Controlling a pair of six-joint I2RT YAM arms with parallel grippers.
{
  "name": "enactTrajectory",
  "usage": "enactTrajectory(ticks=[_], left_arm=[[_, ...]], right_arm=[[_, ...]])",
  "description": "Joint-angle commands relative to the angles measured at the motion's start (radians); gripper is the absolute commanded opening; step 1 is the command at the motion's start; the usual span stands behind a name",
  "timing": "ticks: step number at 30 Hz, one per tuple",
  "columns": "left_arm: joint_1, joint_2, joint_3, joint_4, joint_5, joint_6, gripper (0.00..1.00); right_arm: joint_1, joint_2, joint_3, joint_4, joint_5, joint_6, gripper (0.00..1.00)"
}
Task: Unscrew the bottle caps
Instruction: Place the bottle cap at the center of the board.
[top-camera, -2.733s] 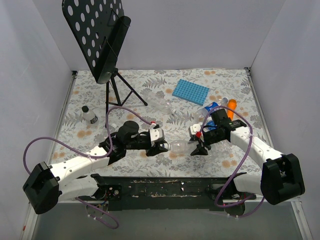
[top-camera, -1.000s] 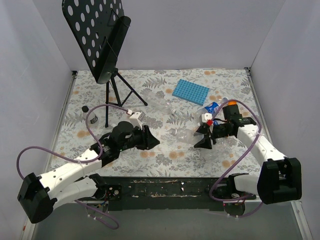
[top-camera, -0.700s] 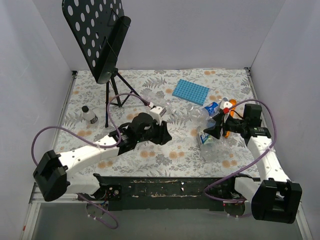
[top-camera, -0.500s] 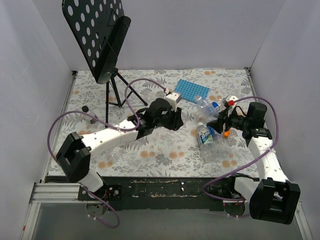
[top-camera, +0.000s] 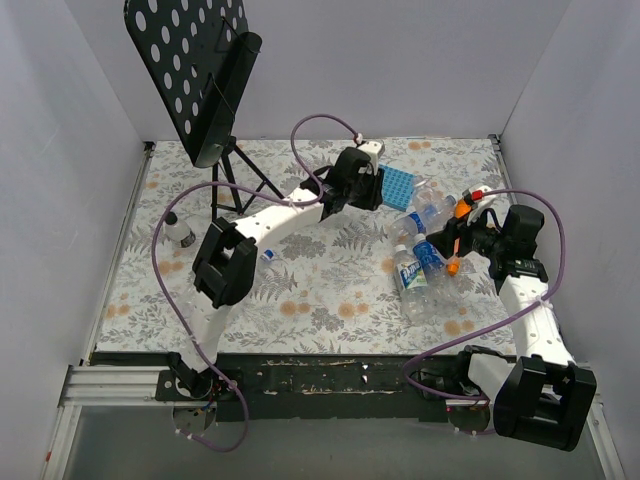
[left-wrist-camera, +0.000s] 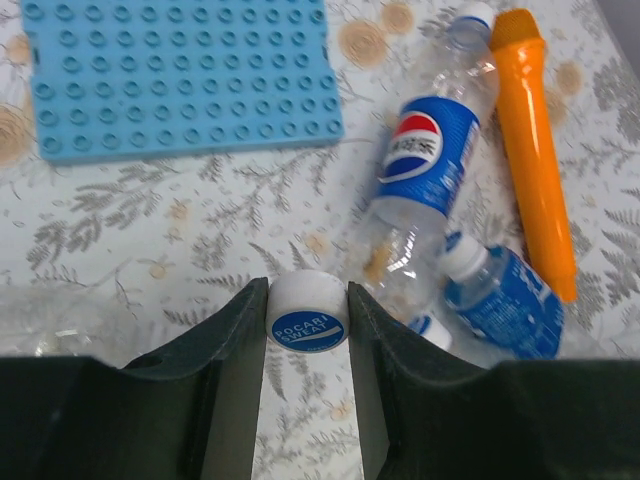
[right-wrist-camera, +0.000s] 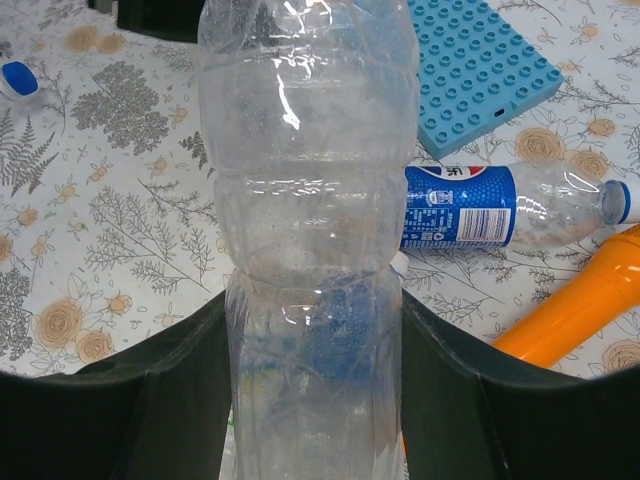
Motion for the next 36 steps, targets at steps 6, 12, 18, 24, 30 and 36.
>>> enactTrajectory(ticks=[6, 12, 18, 24, 30, 36], left_arm=[[0.076, 0.159, 0.267, -0.12, -0.041, 0.06, 0.0], [0.145, 0.296, 0.419, -0.169, -0.122, 0.078, 0.01], [0.172, 0.387, 0.497, -0.177, -0.204, 0.124, 0.04], [0.185, 0.416, 0.492, -0.175, -0.236, 0.153, 0.12], [0.185, 0.434, 0.494, -0.179, -0.254, 0.176, 0.31], [0.185, 0.417, 0.506, -0.182, -0.254, 0.167, 0.53]], right_arm=[[-0.003, -0.016, -0.004, 0.063, -0.006, 0.036, 0.04], [-0.003, -0.009, -0.01, 0.069, -0.024, 0.04, 0.04], [-0.003, -0.003, -0.013, 0.067, -0.043, 0.043, 0.04], [-0.005, 0.003, -0.014, 0.069, -0.05, 0.042, 0.04], [-0.003, 0.009, -0.014, 0.067, -0.053, 0.039, 0.04], [-0.002, 0.014, -0.019, 0.069, -0.064, 0.039, 0.04]])
